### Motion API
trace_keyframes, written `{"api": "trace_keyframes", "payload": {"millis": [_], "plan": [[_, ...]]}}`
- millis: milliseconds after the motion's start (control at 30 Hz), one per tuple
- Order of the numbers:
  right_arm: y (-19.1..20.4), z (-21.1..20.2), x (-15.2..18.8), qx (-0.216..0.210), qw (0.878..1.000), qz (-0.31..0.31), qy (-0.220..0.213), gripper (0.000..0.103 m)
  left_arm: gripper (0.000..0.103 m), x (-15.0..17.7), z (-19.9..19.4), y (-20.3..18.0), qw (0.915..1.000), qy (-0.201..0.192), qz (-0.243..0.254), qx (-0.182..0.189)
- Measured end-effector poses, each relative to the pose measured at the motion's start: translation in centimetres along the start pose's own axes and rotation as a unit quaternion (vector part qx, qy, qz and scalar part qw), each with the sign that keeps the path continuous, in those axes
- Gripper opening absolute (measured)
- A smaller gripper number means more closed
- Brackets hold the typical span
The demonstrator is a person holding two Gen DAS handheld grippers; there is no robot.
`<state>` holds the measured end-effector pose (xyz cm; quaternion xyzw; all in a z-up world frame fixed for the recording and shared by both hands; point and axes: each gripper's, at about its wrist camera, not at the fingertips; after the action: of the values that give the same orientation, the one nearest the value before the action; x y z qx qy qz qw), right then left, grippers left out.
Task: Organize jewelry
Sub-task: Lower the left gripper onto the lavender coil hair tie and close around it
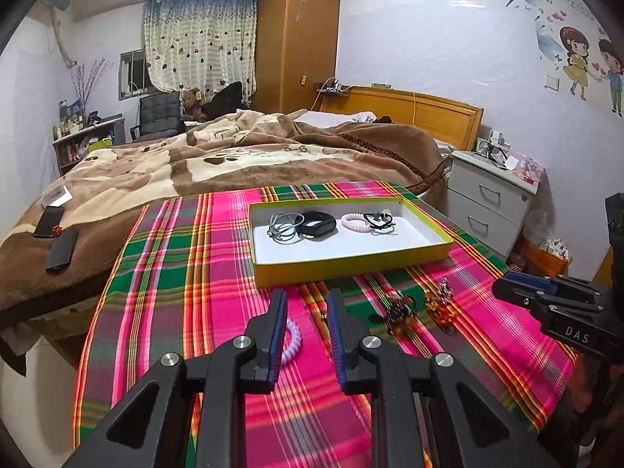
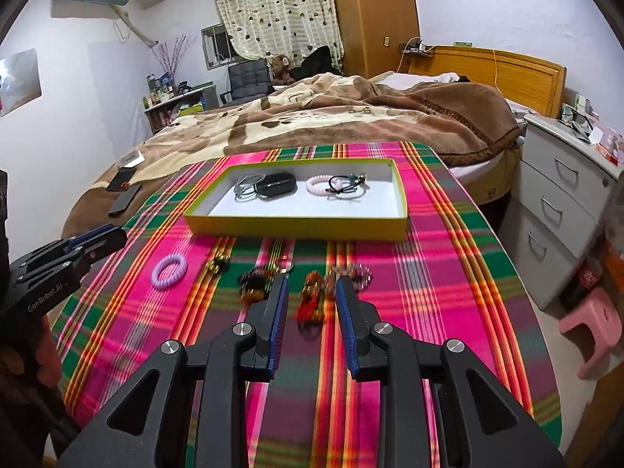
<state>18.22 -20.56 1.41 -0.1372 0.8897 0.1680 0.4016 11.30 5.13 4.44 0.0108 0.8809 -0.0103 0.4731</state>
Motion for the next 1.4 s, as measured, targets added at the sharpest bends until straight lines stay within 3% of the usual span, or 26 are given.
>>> {"api": "trace_keyframes", "payload": {"millis": [667, 1133, 1267, 1400], "plan": [[0.0, -2.8, 2.9, -0.008, 1.0, 0.02, 0.0, 0.026, 0.02, 2.6, -3.2, -1.6, 0.9999, 0.008, 0.002, 0.01], [-0.6, -0.9, 2.4, -0.009, 0.999, 0.032, 0.017, 0.026, 0.02, 2.8, -0.4, 0.6, 0.9994, 0.031, -0.014, -0.01], [-0.6, 0.3, 2.1, -0.009, 0.999, 0.03, 0.024, 0.035, 0.02, 2.6, 0.9, 1.3, 0.9988, 0.042, -0.018, -0.016], [-0.8, 1.5, 1.7, -0.008, 0.999, 0.032, 0.028, 0.036, 0.02, 2.4, 2.1, 2.0, 0.9982, 0.052, -0.025, -0.017]]}}
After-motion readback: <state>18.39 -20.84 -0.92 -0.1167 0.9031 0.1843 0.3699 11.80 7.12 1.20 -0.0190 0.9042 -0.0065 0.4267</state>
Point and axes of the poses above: each gripper's, at about its wrist camera, not at the fingertips, and z roughly the way its jaws point, y to its left, x to its underside, and after that the axes turned 4 degrees about z, right-handed
